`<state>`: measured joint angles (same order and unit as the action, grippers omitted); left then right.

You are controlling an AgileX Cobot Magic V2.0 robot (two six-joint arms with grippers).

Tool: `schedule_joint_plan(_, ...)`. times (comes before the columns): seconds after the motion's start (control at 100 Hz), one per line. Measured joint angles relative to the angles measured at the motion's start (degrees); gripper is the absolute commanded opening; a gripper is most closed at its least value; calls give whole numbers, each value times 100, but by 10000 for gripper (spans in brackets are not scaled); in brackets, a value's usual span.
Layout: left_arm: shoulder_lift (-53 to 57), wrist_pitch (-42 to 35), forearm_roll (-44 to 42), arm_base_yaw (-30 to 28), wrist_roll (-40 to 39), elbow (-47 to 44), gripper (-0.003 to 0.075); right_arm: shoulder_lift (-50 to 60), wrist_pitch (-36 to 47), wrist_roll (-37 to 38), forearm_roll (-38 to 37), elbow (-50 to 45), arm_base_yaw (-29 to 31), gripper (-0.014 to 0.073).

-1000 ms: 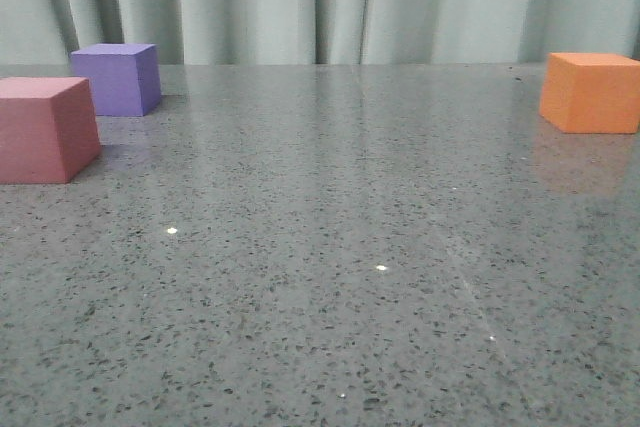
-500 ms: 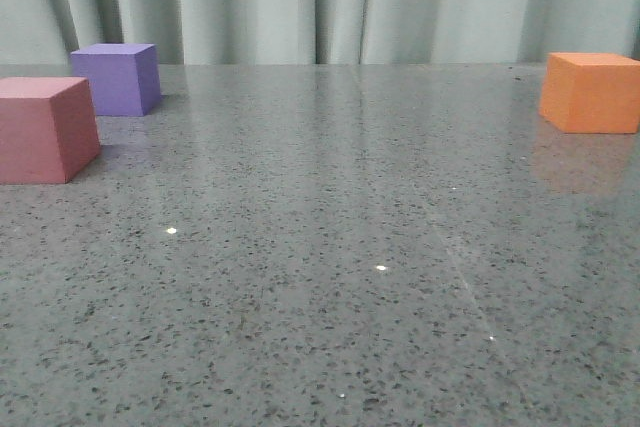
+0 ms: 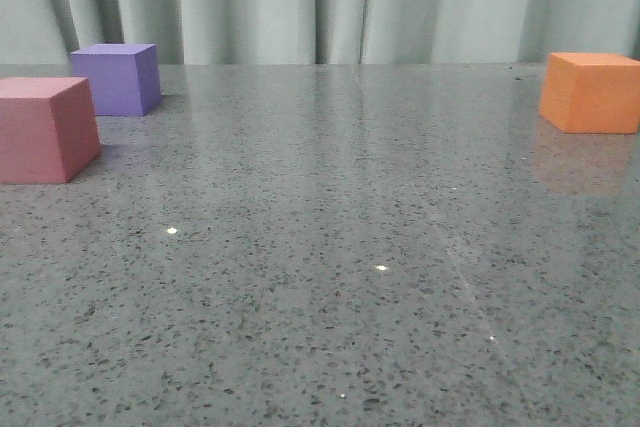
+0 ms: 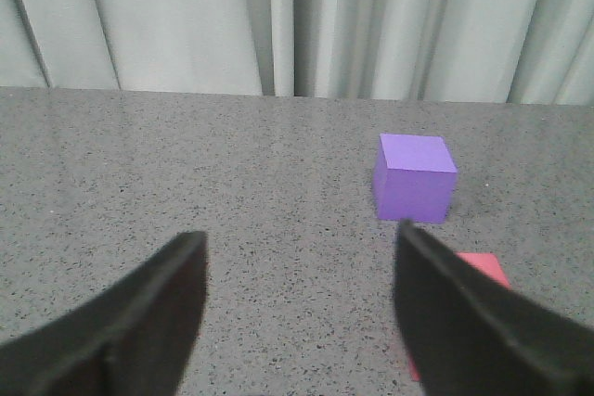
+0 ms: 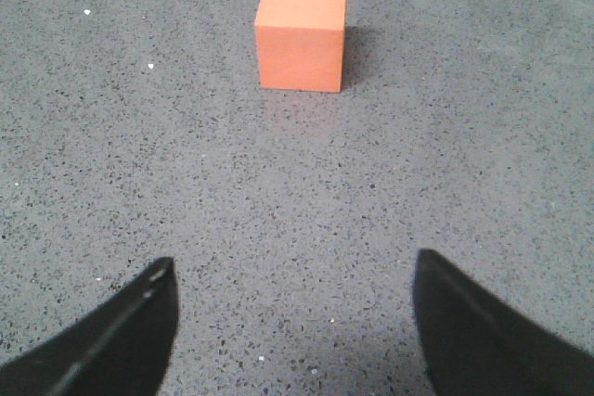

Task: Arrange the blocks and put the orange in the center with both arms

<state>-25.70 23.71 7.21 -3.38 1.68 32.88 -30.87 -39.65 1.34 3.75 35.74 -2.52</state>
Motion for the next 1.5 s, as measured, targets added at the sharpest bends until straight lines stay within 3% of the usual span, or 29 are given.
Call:
schedule_joint_plan(0.07, 0, -13, 0, 0, 7, 0, 708, 0, -12, 0, 0, 0, 0, 590)
schedule_joint_plan(0.58, 0, -344, 0, 0, 7, 0, 691, -317, 134, 0, 111, 416, 0, 590)
schedule_joint_plan(1.2, 0, -443, 0, 0, 7, 0, 691, -4458, -1600, 399, 35, 4317, 0, 590)
schedule_joint_plan(1.5, 0, -452, 0, 0, 7, 0, 691, -5898, -2148, 563, -197, 5337, 0, 590)
